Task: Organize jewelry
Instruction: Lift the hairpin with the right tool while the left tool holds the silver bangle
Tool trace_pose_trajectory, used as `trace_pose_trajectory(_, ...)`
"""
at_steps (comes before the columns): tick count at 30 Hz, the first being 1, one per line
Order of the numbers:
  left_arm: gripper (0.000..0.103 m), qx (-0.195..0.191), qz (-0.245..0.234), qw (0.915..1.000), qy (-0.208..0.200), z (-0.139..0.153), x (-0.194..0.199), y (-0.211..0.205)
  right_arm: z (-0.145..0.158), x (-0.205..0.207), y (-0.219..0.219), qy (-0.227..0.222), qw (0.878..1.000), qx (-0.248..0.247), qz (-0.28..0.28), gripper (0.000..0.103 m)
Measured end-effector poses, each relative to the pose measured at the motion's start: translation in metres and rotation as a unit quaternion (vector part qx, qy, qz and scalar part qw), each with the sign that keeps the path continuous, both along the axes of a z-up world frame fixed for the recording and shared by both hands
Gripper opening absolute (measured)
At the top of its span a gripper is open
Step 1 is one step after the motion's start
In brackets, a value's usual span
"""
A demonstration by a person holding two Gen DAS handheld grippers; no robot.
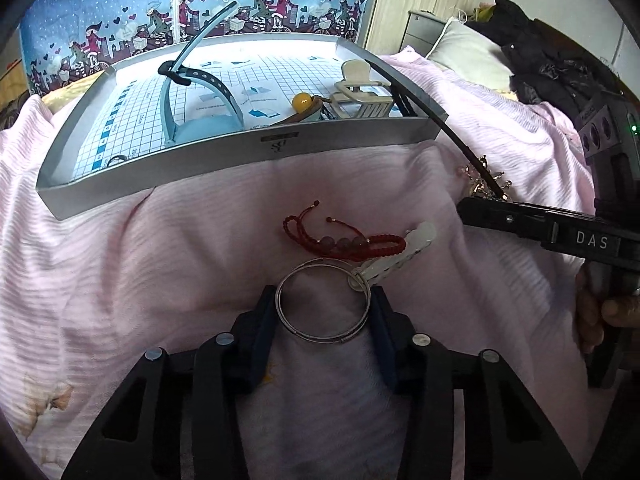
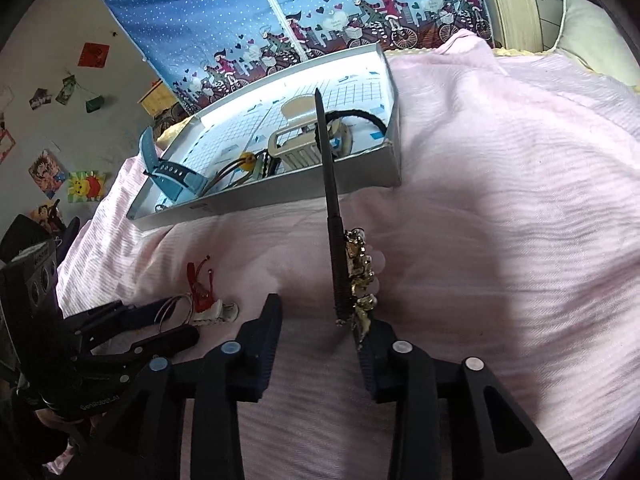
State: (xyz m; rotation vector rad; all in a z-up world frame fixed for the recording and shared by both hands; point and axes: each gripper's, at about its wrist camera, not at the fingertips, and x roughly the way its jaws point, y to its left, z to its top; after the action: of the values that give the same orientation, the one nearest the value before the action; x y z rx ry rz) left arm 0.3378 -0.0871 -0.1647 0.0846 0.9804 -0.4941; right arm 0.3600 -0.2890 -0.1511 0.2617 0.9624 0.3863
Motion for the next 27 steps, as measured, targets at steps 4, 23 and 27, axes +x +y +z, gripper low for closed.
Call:
trace_pose_trajectory(4, 0.039, -0.006, 0.0, 1.0, -0.005, 0.001, -0.002, 0.0, 0.001, 0.001, -0.001, 0.0, 1.0, -0.012, -0.011, 0.039)
trace_pose_trajectory(23, 0.039, -0.025, 0.0, 0.9995, -0.019, 0.0, -0.007, 0.005, 0.002, 0.002, -0.007, 0.014, 0.994, -0.107, -0.029, 0.043)
trace_pose_trajectory(27, 0.039, -0.025, 0.0, 0.9995, -0.019, 0.0, -0.007, 0.004, 0.0, 0.008, -0.002, -0.006, 0.992, -0.123, -0.027, 0.044)
